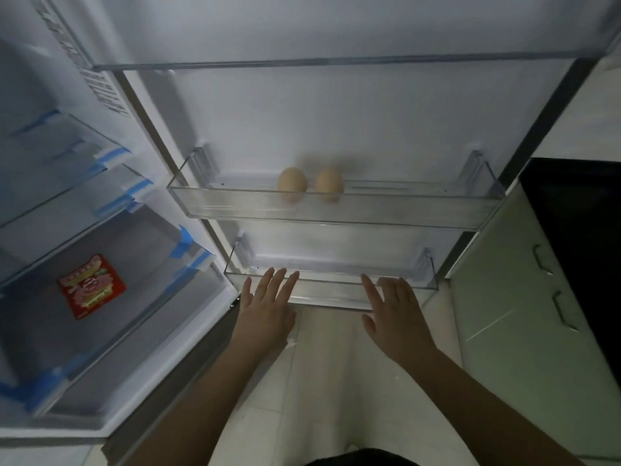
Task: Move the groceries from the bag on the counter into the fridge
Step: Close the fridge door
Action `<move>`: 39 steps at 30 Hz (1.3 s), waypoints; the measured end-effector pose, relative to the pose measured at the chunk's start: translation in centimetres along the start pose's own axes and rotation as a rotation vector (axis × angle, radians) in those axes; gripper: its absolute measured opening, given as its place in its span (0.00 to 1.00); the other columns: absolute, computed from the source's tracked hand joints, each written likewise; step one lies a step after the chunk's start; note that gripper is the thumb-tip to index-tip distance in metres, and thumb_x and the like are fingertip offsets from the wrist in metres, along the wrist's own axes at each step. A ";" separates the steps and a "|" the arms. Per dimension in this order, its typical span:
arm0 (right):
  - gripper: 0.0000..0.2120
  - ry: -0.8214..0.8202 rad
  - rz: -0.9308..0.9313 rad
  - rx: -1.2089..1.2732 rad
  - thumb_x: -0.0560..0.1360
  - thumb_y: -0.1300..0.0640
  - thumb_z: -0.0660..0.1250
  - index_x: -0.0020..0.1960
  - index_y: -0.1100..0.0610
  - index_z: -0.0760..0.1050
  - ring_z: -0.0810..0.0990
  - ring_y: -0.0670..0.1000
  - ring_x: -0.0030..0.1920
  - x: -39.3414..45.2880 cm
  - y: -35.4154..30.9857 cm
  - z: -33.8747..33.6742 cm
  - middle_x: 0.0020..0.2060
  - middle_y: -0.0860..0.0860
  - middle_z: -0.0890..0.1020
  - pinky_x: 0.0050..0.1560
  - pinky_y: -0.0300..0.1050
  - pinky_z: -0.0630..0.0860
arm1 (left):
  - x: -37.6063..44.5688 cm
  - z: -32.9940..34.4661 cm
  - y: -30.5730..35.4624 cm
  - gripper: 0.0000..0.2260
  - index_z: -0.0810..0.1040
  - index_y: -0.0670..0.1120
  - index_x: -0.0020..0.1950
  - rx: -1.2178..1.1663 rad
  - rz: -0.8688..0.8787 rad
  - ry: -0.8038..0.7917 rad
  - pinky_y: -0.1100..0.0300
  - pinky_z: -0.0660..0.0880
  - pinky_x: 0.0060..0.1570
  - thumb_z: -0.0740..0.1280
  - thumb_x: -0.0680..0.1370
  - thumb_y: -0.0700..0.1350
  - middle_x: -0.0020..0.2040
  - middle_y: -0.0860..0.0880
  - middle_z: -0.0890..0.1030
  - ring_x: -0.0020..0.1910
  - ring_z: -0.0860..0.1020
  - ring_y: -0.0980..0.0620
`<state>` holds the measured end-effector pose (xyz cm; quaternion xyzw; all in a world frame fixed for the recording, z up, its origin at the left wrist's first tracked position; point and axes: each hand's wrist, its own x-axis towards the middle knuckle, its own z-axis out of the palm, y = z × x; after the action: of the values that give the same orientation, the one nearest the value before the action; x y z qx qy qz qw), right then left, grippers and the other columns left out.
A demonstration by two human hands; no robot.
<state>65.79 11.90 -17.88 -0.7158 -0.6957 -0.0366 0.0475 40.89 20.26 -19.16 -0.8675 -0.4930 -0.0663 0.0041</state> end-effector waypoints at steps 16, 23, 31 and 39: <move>0.47 -0.009 0.141 -0.122 0.63 0.51 0.75 0.77 0.60 0.58 0.70 0.66 0.66 -5.1 -7.2 0.4 0.65 0.64 0.73 0.73 0.61 0.58 | -3.2 0.9 -3.6 0.44 0.34 0.57 0.76 -0.079 0.110 -0.098 0.42 0.43 0.74 0.66 0.75 0.53 0.79 0.49 0.39 0.76 0.34 0.49; 0.43 -0.026 0.110 -0.048 0.69 0.50 0.71 0.78 0.58 0.55 0.65 0.62 0.73 -8.8 -10.3 -0.5 0.73 0.61 0.66 0.74 0.56 0.54 | -5.0 0.3 -7.0 0.42 0.41 0.53 0.79 -0.130 0.228 -0.098 0.40 0.52 0.74 0.68 0.75 0.47 0.80 0.48 0.42 0.78 0.38 0.46; 0.34 0.099 0.183 -0.102 0.69 0.53 0.72 0.72 0.63 0.68 0.76 0.61 0.63 -15.9 -10.2 -2.1 0.63 0.61 0.78 0.70 0.55 0.65 | -8.0 -1.2 -6.8 0.37 0.45 0.49 0.80 -0.150 0.150 -0.063 0.45 0.42 0.76 0.64 0.77 0.45 0.80 0.46 0.42 0.78 0.37 0.48; 0.23 0.177 -0.035 0.106 0.77 0.53 0.62 0.70 0.58 0.70 0.75 0.55 0.64 -18.2 -10.6 -2.3 0.63 0.54 0.77 0.73 0.52 0.63 | -15.3 -3.5 2.4 0.35 0.45 0.53 0.80 -0.211 0.320 -0.005 0.48 0.36 0.75 0.62 0.79 0.52 0.80 0.50 0.47 0.78 0.41 0.51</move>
<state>54.71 -6.14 -17.61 -0.6941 -0.7021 -0.0635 0.1460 34.87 5.70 -17.41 -0.9307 -0.3389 -0.1140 -0.0776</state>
